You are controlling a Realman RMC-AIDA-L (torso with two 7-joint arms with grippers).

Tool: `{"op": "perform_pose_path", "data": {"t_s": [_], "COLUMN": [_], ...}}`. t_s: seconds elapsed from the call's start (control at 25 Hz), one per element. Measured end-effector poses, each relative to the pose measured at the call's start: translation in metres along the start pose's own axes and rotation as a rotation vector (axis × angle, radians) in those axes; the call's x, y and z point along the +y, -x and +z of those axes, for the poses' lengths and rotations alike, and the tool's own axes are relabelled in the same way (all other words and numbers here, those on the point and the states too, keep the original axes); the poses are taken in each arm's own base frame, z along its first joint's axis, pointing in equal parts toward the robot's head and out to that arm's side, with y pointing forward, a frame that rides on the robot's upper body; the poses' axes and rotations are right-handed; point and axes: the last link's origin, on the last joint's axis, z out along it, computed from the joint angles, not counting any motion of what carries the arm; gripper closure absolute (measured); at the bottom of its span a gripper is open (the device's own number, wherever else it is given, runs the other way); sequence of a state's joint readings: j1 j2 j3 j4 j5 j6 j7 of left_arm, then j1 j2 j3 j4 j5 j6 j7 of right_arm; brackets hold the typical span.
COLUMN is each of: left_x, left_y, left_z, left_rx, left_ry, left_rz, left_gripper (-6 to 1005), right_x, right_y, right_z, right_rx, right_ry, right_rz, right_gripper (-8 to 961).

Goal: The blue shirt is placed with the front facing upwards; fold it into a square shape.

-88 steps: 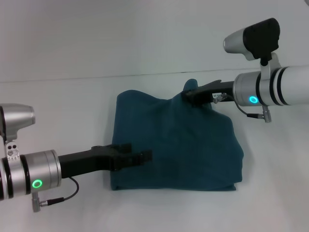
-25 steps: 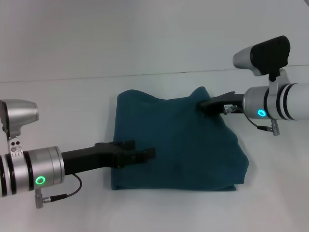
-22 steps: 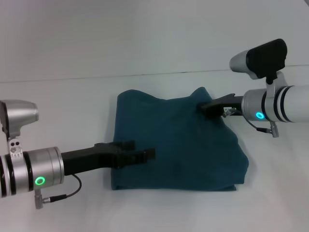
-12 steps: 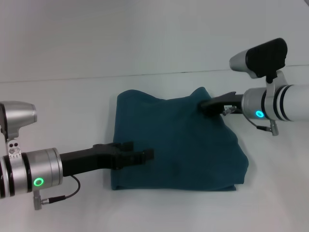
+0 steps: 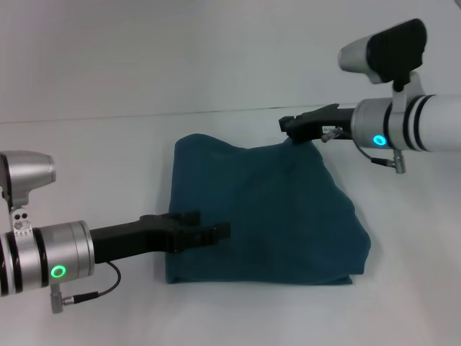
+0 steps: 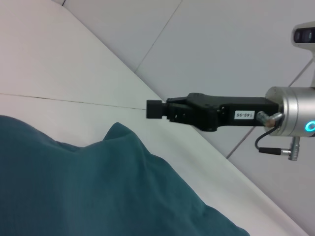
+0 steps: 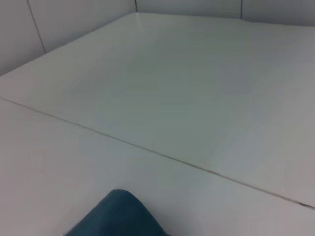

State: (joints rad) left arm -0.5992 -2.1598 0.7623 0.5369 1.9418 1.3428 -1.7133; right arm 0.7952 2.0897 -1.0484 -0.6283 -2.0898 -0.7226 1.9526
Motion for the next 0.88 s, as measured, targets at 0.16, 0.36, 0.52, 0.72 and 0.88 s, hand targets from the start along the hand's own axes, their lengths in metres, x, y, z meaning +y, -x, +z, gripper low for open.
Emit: {"op": "perform_pose_path", "data": {"t_s": [0.16,0.36,0.52,0.72,0.88], "left_x": [0.001,0.0,0.0,0.0,-0.001], "left_y": [-0.001,-0.001,-0.001,-0.001,0.0], "left_z": [0.001,0.001,0.0,0.0,-0.001], "left_rx": [0.006,0.009,0.009,0.009,0.009], "left_ry": [0.003,0.001,-0.002,-0.003,-0.005], "left_rz": [-0.002,-0.006,-0.008,-0.009,-0.009], "left_gripper": [63,62,62,62,62], "right_x": [0.001,0.001,0.004,0.007,0.007], "right_y": [-0.01,-0.023,-0.031,-0.041,-0.044], "right_z": [0.007,0.016,0.019,0.022,0.023], "right_rx": [0.03,0.068,0.095,0.13,0.139], "right_ry": [-0.043,-0.095,-0.092,-0.089,-0.088], "right_rz": [-0.033,-0.071,-0.069,-0.062,-0.06], "right_gripper": [955,954,954,954,954]}}
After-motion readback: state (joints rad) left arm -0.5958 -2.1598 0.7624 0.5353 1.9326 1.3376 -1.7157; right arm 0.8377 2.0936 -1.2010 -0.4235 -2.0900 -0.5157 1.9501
